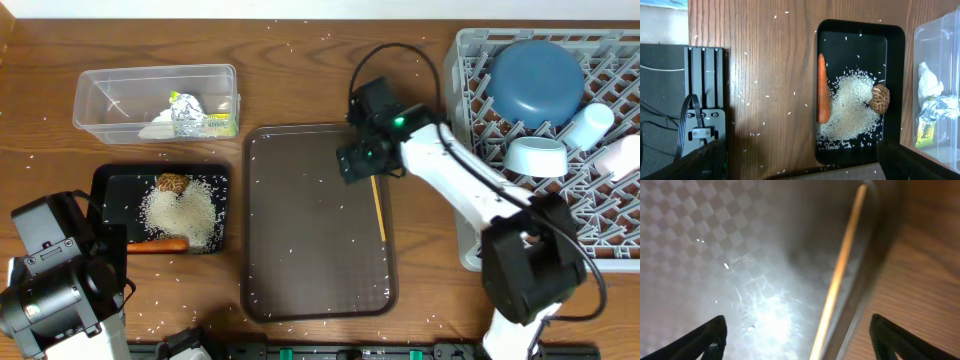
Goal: Sort waste into correct bins and load items into the dishwasher rack
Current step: 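Open the right gripper and move it back to the remaining chopstick, then close the right gripper on the remaining wooden chopstick and lift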
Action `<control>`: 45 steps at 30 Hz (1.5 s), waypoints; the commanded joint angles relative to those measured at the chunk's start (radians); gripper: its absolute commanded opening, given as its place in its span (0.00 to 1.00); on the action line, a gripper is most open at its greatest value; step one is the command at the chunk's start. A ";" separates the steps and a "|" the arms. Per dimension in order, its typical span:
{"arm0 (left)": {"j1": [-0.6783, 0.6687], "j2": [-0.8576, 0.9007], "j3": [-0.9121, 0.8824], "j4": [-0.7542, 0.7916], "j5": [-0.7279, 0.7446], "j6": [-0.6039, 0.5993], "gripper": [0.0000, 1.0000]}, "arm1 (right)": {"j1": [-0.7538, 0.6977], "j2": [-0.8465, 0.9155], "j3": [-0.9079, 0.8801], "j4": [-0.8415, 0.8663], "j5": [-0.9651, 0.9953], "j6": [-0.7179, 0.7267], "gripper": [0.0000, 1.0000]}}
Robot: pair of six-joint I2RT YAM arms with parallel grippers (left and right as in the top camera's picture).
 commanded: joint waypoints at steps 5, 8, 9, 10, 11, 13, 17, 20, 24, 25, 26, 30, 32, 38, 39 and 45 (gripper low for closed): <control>0.005 -0.001 -0.002 -0.004 -0.020 0.013 0.98 | 0.039 0.089 -0.001 0.012 0.024 0.074 0.81; 0.005 -0.001 -0.002 -0.004 -0.020 0.013 0.98 | 0.039 0.130 -0.001 0.014 0.027 0.082 0.78; 0.005 -0.001 -0.002 -0.004 -0.020 0.013 0.98 | 0.039 0.138 -0.001 0.013 0.033 0.085 0.79; 0.005 -0.001 -0.002 -0.004 -0.020 0.013 0.98 | 0.039 0.146 -0.001 0.013 0.045 0.084 0.79; 0.005 -0.001 -0.002 -0.004 -0.020 0.013 0.98 | 0.039 0.155 -0.001 0.014 0.055 0.084 0.80; 0.005 -0.001 -0.002 -0.004 -0.020 0.013 0.98 | 0.039 0.162 -0.001 0.014 0.071 0.083 0.82; 0.005 -0.001 -0.002 -0.004 -0.020 0.013 0.98 | 0.039 0.163 -0.001 0.009 0.091 0.080 0.82; 0.005 -0.001 -0.002 -0.004 -0.020 0.013 0.98 | 0.039 0.167 -0.003 0.011 0.090 0.082 0.69; 0.005 -0.001 -0.002 -0.004 -0.020 0.013 0.98 | 0.048 0.192 -0.029 0.028 0.083 0.092 0.28; 0.005 -0.001 -0.002 -0.004 -0.020 0.013 0.98 | 0.052 0.197 -0.044 0.043 0.082 0.093 0.22; 0.005 -0.001 -0.002 -0.004 -0.020 0.013 0.98 | 0.056 0.203 -0.060 0.058 0.083 0.096 0.13; 0.005 -0.001 -0.002 -0.004 -0.020 0.013 0.98 | 0.072 0.207 -0.085 0.069 0.064 0.140 0.01; 0.005 -0.001 -0.002 -0.004 -0.020 0.013 0.98 | 0.073 0.199 -0.071 0.066 0.013 0.140 0.01; 0.005 -0.001 -0.002 -0.004 -0.020 0.013 0.98 | 0.030 0.136 0.096 -0.065 -0.052 0.131 0.01; 0.005 -0.001 -0.002 -0.004 -0.020 0.013 0.98 | 0.016 0.124 0.134 -0.093 -0.052 0.122 0.01; 0.005 -0.001 -0.002 -0.004 -0.020 0.013 0.98 | -0.112 0.040 0.373 -0.204 -0.018 0.014 0.01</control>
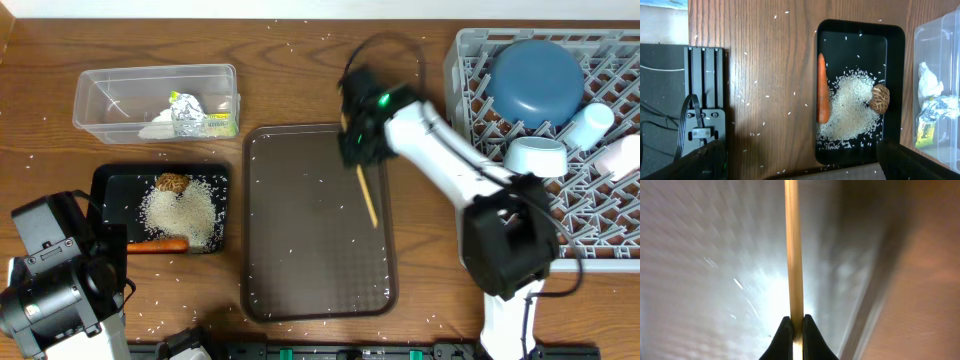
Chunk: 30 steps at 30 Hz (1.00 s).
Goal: Sort waste into correct bins and load items into the dishwasher rack
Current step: 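Close the right gripper on the remaining wooden chopstick and lift, then carry the chopstick right, insert it upright in the rack, release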
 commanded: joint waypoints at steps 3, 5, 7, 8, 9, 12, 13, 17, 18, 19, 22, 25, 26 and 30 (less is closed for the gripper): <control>0.005 -0.001 -0.002 -0.003 -0.020 0.013 0.98 | -0.162 -0.116 0.191 -0.057 0.021 -0.130 0.01; 0.005 -0.001 -0.002 -0.003 -0.020 0.013 0.98 | -0.219 -0.127 0.230 -0.074 0.037 -0.155 0.01; 0.005 -0.001 -0.002 -0.003 -0.020 0.013 0.98 | -0.284 -0.129 0.261 -0.087 0.044 -0.196 0.01; 0.005 -0.001 -0.002 -0.003 -0.020 0.013 0.98 | -0.319 -0.129 0.268 -0.087 0.044 -0.222 0.01; 0.005 -0.001 -0.002 -0.003 -0.020 0.013 0.98 | -0.347 -0.129 0.268 -0.087 0.045 -0.239 0.01; 0.005 -0.001 -0.002 -0.003 -0.020 0.013 0.98 | -0.430 -0.122 0.267 -0.094 0.045 -0.261 0.01; 0.005 -0.001 -0.002 -0.003 -0.020 0.013 0.98 | -0.457 -0.118 0.267 -0.095 0.044 -0.261 0.01; 0.005 -0.001 -0.002 -0.003 -0.020 0.013 0.98 | -0.522 -0.085 0.267 -0.087 0.029 -0.286 0.01; 0.005 -0.001 -0.002 -0.003 -0.020 0.013 0.98 | -0.531 -0.070 0.267 -0.087 0.009 -0.320 0.01; 0.005 -0.001 -0.002 -0.003 -0.020 0.013 0.98 | -0.536 -0.053 0.267 -0.087 -0.008 -0.349 0.01; 0.005 -0.001 -0.002 -0.003 -0.020 0.013 0.98 | -0.537 -0.006 0.267 -0.087 -0.012 -0.361 0.01; 0.005 -0.001 -0.002 -0.003 -0.020 0.013 0.98 | -0.528 0.040 0.267 -0.087 -0.016 -0.361 0.07; 0.005 -0.001 -0.002 -0.003 -0.020 0.013 0.98 | -0.525 0.052 0.267 -0.087 -0.016 -0.360 0.12; 0.005 -0.001 -0.002 -0.003 -0.020 0.013 0.98 | -0.515 0.079 0.267 -0.087 -0.009 -0.340 0.57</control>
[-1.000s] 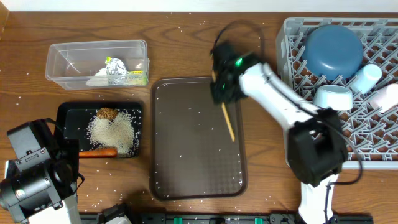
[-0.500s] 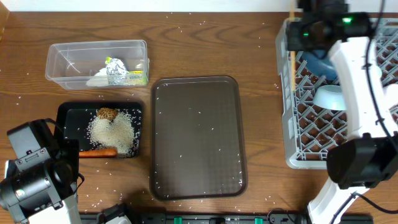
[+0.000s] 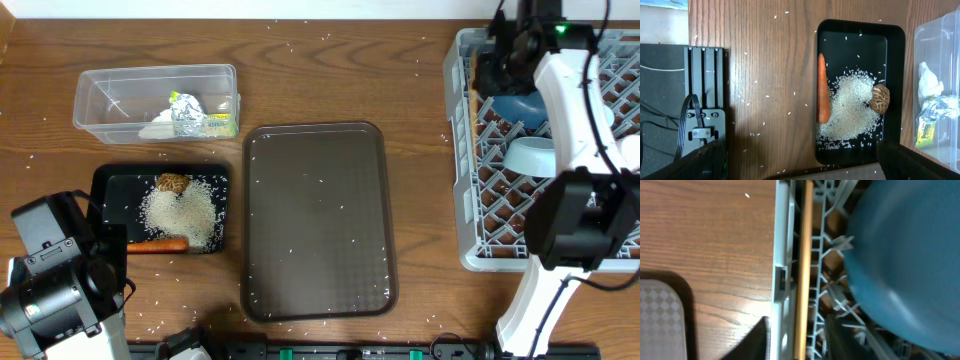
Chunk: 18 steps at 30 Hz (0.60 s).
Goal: Sort waste into correct bins and load items into the dishwasher rack
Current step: 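Carry the chopstick right, insert it upright in the rack, release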
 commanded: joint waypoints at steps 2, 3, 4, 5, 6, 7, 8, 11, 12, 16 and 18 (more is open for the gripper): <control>0.005 -0.001 -0.002 -0.004 -0.020 0.013 0.98 | 0.013 0.005 0.002 0.000 0.005 0.033 0.63; 0.005 -0.001 -0.002 -0.004 -0.020 0.013 0.98 | 0.013 0.000 0.003 -0.002 0.003 0.047 0.65; 0.005 -0.001 -0.002 -0.004 -0.020 0.013 0.98 | 0.013 -0.005 0.003 -0.008 0.004 0.070 0.65; 0.005 -0.001 -0.002 -0.004 -0.020 0.013 0.98 | 0.013 -0.012 0.004 -0.017 0.003 0.090 0.65; 0.005 -0.001 -0.002 -0.004 -0.020 0.013 0.98 | 0.013 -0.021 0.004 -0.027 0.003 0.111 0.65; 0.005 -0.001 -0.002 -0.004 -0.020 0.013 0.98 | 0.013 -0.032 0.004 -0.039 0.003 0.130 0.65; 0.005 -0.001 -0.002 -0.004 -0.020 0.013 0.98 | 0.013 -0.047 0.004 -0.053 0.003 0.149 0.65; 0.005 -0.001 -0.002 -0.004 -0.020 0.013 0.98 | 0.016 -0.105 0.004 -0.114 -0.001 0.202 0.65; 0.005 -0.001 -0.002 -0.004 -0.020 0.013 0.98 | 0.019 -0.129 0.004 -0.144 -0.002 0.221 0.65; 0.005 -0.001 -0.002 -0.004 -0.020 0.013 0.98 | 0.036 -0.227 0.004 -0.289 0.013 0.226 0.79; 0.005 -0.001 -0.002 -0.004 -0.020 0.013 0.98 | 0.048 -0.274 0.002 -0.357 0.024 0.227 0.99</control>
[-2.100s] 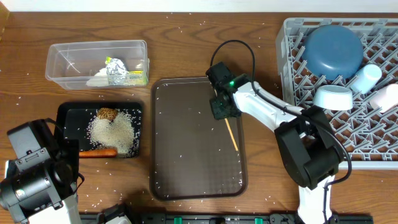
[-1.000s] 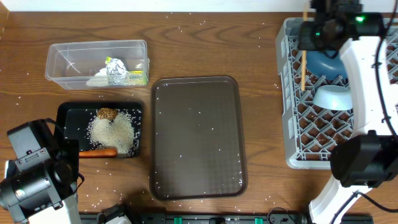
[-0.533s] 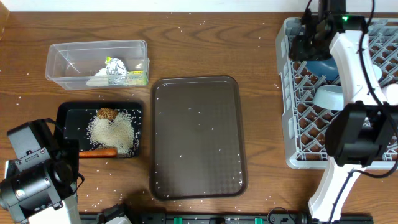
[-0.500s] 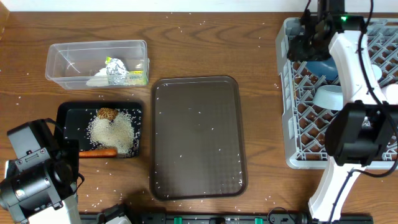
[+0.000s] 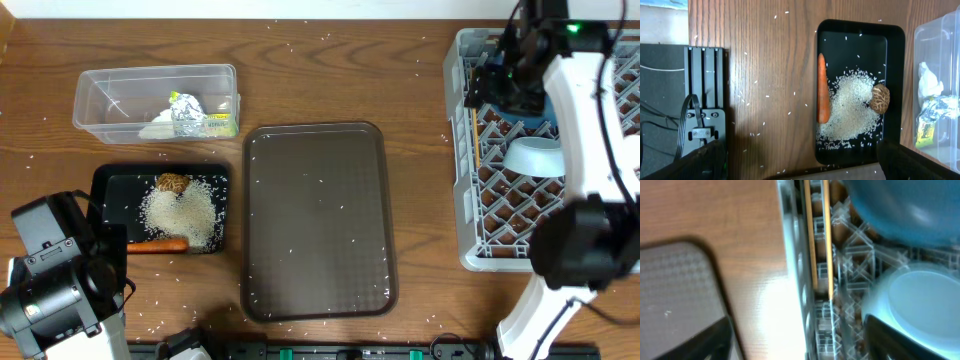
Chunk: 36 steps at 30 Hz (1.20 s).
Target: Sort waste into correct bins and load items into the dishwasher rack
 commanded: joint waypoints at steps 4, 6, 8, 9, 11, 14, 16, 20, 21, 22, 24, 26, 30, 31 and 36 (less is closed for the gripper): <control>0.005 -0.001 -0.002 -0.003 -0.020 0.013 0.98 | 0.065 -0.224 -0.056 -0.102 0.022 0.061 0.99; 0.005 -0.001 -0.002 -0.003 -0.020 0.013 0.98 | 0.090 -0.308 -0.130 -0.098 0.027 0.065 0.99; 0.005 -0.001 -0.002 -0.003 -0.020 0.013 0.98 | 0.122 -0.416 -0.241 -0.074 0.071 0.106 0.99; 0.005 -0.001 -0.002 -0.003 -0.020 0.013 0.98 | 0.141 -0.483 -0.311 -0.051 0.094 0.133 0.99; 0.005 -0.001 -0.002 -0.003 -0.020 0.013 0.98 | 0.177 -0.615 -0.453 0.006 0.128 0.188 0.99; 0.005 -0.001 -0.002 -0.003 -0.020 0.013 0.98 | 0.220 -0.818 -0.669 0.104 0.191 0.277 0.99; 0.005 -0.001 -0.002 -0.003 -0.020 0.013 0.98 | 0.230 -0.959 -0.817 0.175 0.220 0.333 0.99; 0.005 -0.001 -0.002 -0.003 -0.020 0.013 0.98 | 0.230 -1.166 -1.030 0.279 0.220 0.418 0.99; 0.005 -0.001 -0.002 -0.003 -0.020 0.013 0.98 | 0.230 -1.212 -1.073 0.293 0.220 0.422 0.99; 0.005 -0.001 -0.002 -0.003 -0.020 0.013 0.98 | 0.230 -1.246 -1.106 0.302 0.218 0.426 0.99; 0.005 -0.001 -0.002 -0.003 -0.020 0.013 0.98 | 0.230 -1.307 -1.157 0.290 0.217 0.432 0.99; 0.005 -0.001 -0.002 -0.003 -0.020 0.013 0.98 | 0.230 -1.349 -1.194 0.261 0.217 0.432 0.99; 0.005 -0.001 -0.002 -0.003 -0.020 0.013 0.98 | 0.230 -1.373 -1.225 0.169 0.217 0.431 0.99; 0.005 -0.001 -0.002 -0.003 -0.020 0.013 0.98 | 0.230 -1.371 -1.226 0.143 0.217 0.432 0.99; 0.005 -0.001 -0.002 -0.003 -0.020 0.013 0.98 | 0.230 -1.371 -1.228 0.099 0.217 0.432 0.99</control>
